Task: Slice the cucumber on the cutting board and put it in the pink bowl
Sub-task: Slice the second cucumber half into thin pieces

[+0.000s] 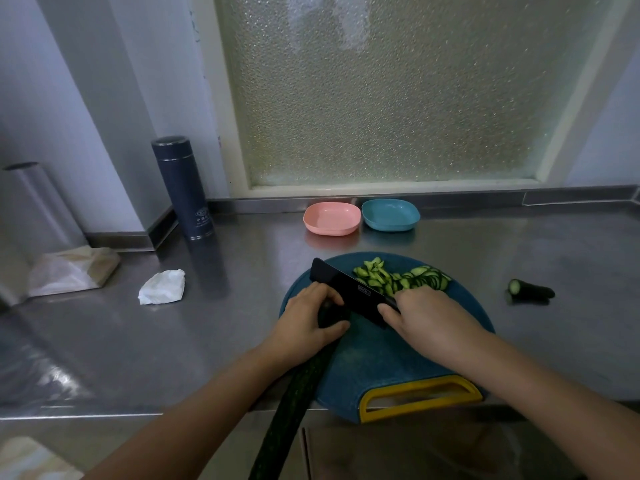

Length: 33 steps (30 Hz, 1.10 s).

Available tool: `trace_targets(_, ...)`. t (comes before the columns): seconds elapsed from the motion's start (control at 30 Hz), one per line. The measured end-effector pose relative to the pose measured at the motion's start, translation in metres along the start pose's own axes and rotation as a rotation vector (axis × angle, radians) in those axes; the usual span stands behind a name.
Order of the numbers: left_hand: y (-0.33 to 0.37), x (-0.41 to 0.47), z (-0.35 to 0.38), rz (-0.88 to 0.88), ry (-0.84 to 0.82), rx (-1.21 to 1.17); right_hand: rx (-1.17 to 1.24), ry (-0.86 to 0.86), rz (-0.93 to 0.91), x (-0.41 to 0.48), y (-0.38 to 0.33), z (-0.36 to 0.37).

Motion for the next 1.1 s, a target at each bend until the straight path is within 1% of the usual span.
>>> trace_targets(0.4, 0.004, 0.002, 0.0, 0.039, -0.006, 0.029, 0.083, -0.026, -0.011, 0.006, 0.003, 0.008)
trace_targets(0.57, 0.004, 0.001, 0.001, 0.036, -0.009, 0.025, -0.008, -0.011, -0.033, 0.007, -0.01, 0.014)
trace_targets(0.67, 0.003, 0.001, 0.001, 0.032, -0.012, 0.018, -0.039, -0.009, -0.011, 0.006, -0.008, 0.012)
trace_targets(0.8, 0.0, 0.001, 0.002, 0.008, -0.023, -0.001, 0.009, -0.036, 0.025, 0.003, 0.0, 0.011)
trace_targets(1.1, 0.001, 0.0, 0.001, 0.013, -0.007, -0.007, 0.025, -0.014, -0.002, 0.001, -0.002, -0.002)
Point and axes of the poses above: each hand's wrist, its own x-axis towards the middle knuckle, its own z-axis out of the palm, y = z × x, the point moved 10 cm from there along x, towards the middle knuckle, and after that the axes turned 2 degrees about -y, right-handed, at the moved point
